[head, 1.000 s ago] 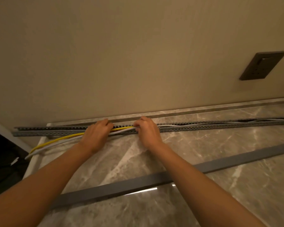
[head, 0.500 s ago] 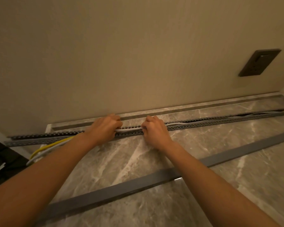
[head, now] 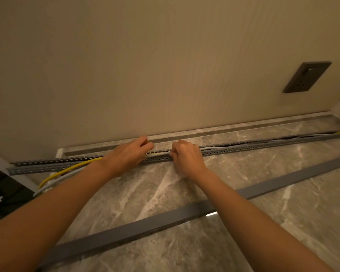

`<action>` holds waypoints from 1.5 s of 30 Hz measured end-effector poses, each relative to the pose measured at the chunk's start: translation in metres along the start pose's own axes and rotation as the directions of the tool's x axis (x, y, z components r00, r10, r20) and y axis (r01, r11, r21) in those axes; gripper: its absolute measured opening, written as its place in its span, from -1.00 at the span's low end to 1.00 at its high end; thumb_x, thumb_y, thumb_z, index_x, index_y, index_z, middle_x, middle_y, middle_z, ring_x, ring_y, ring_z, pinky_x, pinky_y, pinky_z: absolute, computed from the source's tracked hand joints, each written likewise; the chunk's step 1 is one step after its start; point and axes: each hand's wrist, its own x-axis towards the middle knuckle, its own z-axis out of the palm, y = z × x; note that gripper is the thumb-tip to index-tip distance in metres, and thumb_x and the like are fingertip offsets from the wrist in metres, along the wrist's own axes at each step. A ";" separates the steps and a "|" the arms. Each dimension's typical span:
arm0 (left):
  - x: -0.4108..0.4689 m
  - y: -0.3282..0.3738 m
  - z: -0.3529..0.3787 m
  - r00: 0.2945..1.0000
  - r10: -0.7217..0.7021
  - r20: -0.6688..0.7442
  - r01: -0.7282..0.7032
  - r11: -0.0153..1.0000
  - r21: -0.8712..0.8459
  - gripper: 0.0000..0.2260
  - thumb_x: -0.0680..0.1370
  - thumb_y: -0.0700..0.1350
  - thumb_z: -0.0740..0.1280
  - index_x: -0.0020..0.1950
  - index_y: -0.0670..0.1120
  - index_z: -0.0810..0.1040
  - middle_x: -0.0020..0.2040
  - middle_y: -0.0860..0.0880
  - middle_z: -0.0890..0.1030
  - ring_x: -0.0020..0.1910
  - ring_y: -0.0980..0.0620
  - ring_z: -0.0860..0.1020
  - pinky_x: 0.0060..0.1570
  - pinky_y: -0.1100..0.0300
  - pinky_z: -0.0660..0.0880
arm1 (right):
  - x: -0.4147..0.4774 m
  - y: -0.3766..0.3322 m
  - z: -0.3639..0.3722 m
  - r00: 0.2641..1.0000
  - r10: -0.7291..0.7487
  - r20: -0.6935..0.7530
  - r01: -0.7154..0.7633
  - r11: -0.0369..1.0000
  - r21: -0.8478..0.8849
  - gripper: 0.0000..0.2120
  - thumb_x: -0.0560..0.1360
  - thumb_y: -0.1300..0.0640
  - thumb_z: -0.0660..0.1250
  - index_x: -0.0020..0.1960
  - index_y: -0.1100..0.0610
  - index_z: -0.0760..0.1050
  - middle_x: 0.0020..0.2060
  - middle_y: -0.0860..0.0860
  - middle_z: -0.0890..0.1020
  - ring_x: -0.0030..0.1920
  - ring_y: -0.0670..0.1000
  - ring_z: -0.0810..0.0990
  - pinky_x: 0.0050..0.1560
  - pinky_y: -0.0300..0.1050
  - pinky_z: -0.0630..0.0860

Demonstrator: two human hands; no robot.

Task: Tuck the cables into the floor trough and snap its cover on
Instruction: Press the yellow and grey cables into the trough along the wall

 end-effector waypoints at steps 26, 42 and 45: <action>-0.036 -0.005 0.000 0.983 -0.182 -0.027 0.179 0.980 -0.085 -0.59 0.48 -0.40 0.23 0.32 -0.19 0.38 0.27 -0.17 0.45 0.02 -0.22 0.56 -0.14 -0.05 0.54 | -0.002 -0.032 0.009 0.998 -0.001 0.068 0.023 0.947 -0.320 -0.79 0.51 0.30 0.18 0.11 0.27 0.49 0.15 0.21 0.54 0.24 0.22 0.40 0.40 0.14 0.17; -0.109 -0.071 -0.019 0.923 -0.384 -0.003 0.384 0.923 0.005 -0.83 0.46 -0.24 0.36 0.03 -0.23 0.60 0.01 -0.19 0.64 0.03 -0.18 0.59 -0.09 0.03 0.51 | 0.020 -0.133 0.050 0.969 -0.242 0.058 0.243 0.970 -0.012 -0.85 0.53 0.35 0.20 0.06 0.30 0.48 0.08 0.23 0.53 0.06 0.25 0.53 -0.06 0.07 0.46; -0.102 -0.077 -0.025 0.923 -0.375 0.089 0.377 0.926 -0.014 -0.87 0.54 -0.20 0.28 -0.02 -0.22 0.58 0.02 -0.17 0.64 0.03 -0.15 0.57 -0.03 0.03 0.48 | 0.022 -0.131 0.051 0.976 -0.214 0.043 0.215 0.977 -0.012 -0.85 0.54 0.34 0.18 0.05 0.31 0.48 0.07 0.22 0.54 0.04 0.24 0.54 -0.09 0.06 0.46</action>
